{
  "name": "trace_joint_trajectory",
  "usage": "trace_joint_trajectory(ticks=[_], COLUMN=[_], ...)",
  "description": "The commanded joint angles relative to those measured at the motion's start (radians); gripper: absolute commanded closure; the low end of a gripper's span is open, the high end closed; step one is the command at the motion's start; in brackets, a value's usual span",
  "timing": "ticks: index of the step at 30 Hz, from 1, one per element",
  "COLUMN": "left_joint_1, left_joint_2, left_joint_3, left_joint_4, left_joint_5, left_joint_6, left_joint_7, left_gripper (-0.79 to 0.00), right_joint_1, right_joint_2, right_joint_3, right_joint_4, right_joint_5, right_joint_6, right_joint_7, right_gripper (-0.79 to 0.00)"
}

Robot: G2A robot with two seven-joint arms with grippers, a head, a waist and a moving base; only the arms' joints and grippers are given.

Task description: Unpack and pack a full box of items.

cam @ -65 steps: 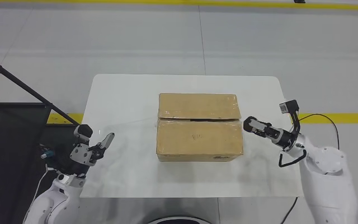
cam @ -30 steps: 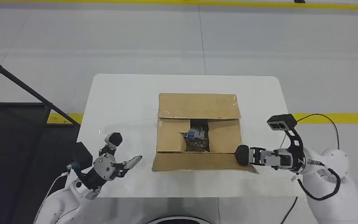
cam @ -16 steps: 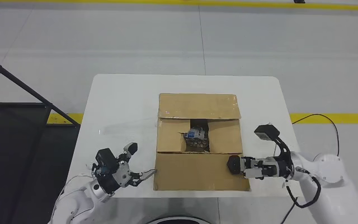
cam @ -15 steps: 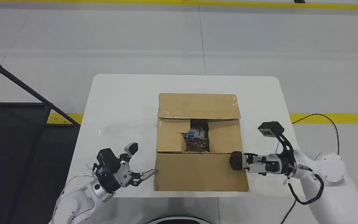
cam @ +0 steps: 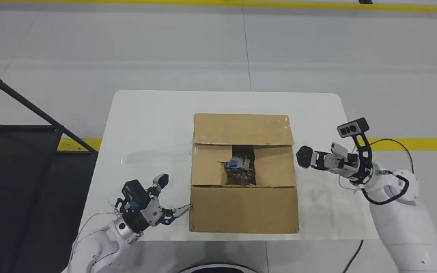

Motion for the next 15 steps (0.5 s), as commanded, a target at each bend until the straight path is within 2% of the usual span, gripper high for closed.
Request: trace_joint_trajectory(ticks=[1,4,8,15], left_joint_1=[0.0,0.0,-0.009,-0.013], left_joint_2=[0.0,0.0,0.001,0.005], left_joint_3=[0.0,0.0,0.012,0.02], left_joint_4=[0.0,0.0,-0.001,0.005], left_joint_5=[0.0,0.0,0.006,0.022], left_joint_6=[0.0,0.0,0.004,0.005], left_joint_7=[0.0,0.0,-0.008,0.001], left_gripper=[-0.785,-0.785,-0.785,-0.785], right_joint_1=[0.0,-0.002,0.021,0.084], right_joint_2=[0.0,0.0,-0.008,-0.016], right_joint_3=[0.0,-0.004,-0.053,-0.127], right_joint_4=[0.0,0.001,-0.015,-0.002], right_joint_5=[0.0,-0.005,-0.066,-0.162], right_joint_6=[0.0,0.01,0.123,0.253], right_joint_7=[0.0,-0.01,-0.138,-0.177], right_gripper=[-0.785,-0.785,-0.785,-0.785])
